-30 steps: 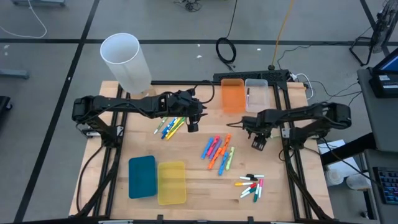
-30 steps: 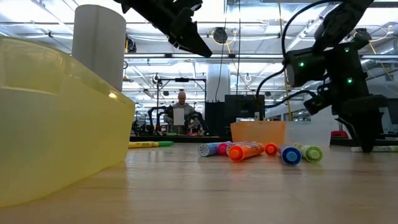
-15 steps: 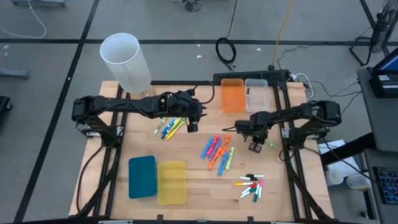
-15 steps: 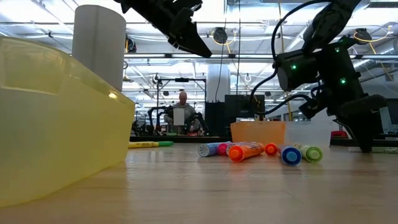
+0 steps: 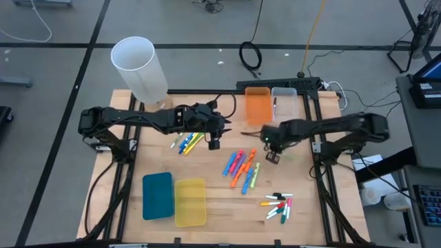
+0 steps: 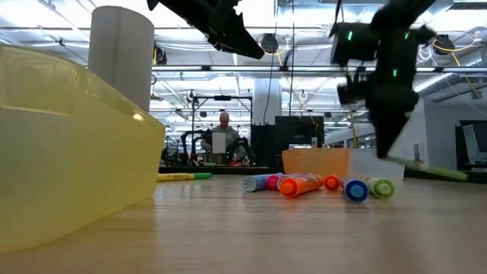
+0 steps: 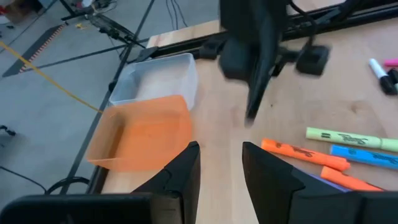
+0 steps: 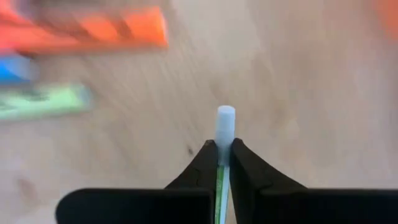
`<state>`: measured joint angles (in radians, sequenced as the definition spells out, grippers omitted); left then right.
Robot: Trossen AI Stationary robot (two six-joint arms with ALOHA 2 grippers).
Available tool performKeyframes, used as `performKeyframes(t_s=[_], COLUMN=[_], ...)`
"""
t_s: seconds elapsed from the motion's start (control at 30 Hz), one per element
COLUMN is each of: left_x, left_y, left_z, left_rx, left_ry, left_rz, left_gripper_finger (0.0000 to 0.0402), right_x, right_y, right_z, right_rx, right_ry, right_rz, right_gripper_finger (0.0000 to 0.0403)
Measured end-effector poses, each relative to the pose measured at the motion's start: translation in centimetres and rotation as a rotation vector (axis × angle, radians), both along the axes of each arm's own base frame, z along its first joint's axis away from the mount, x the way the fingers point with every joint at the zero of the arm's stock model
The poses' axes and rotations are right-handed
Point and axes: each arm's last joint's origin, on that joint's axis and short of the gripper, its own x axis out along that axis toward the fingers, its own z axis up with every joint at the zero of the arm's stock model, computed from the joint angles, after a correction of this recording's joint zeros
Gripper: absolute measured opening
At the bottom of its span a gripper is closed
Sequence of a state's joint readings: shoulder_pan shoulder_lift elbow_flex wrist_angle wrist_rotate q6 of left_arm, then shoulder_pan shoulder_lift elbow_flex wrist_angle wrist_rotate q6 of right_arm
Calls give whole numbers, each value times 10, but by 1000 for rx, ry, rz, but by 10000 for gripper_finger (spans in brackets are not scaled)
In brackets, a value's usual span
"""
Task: Pick & Place Markers
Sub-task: Put the left light green marker pen into the transparent bin, then put the light green marker pen into the transparent bin
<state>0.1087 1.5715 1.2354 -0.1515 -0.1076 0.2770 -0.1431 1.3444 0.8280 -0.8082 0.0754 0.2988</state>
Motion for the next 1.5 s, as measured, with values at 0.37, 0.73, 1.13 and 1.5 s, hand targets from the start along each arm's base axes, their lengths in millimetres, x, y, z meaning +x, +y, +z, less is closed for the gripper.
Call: performKeyframes(t_s=[0.37, 0.73, 1.13, 1.5], left_x=[0, -1, -20, -46], left_y=[0, 0, 5, 39], left_z=[0, -2, -23, -38], left_rx=[-18, -37, -111, -323], left_ry=[0, 19, 242, 422], left_rz=[17, 28, 329, 565], left_gripper_finger=[124, 124, 124, 201], right_x=[-19, -42, -47, -35], right_y=[-26, -127, -177, -146], right_z=[85, 100, 57, 94], right_rx=[-323, -541, -450, -426], right_ry=[-399, -567, -423, -703], right_rz=[-150, -431, -542, -337], right_gripper_finger=[8, 7, 131, 227])
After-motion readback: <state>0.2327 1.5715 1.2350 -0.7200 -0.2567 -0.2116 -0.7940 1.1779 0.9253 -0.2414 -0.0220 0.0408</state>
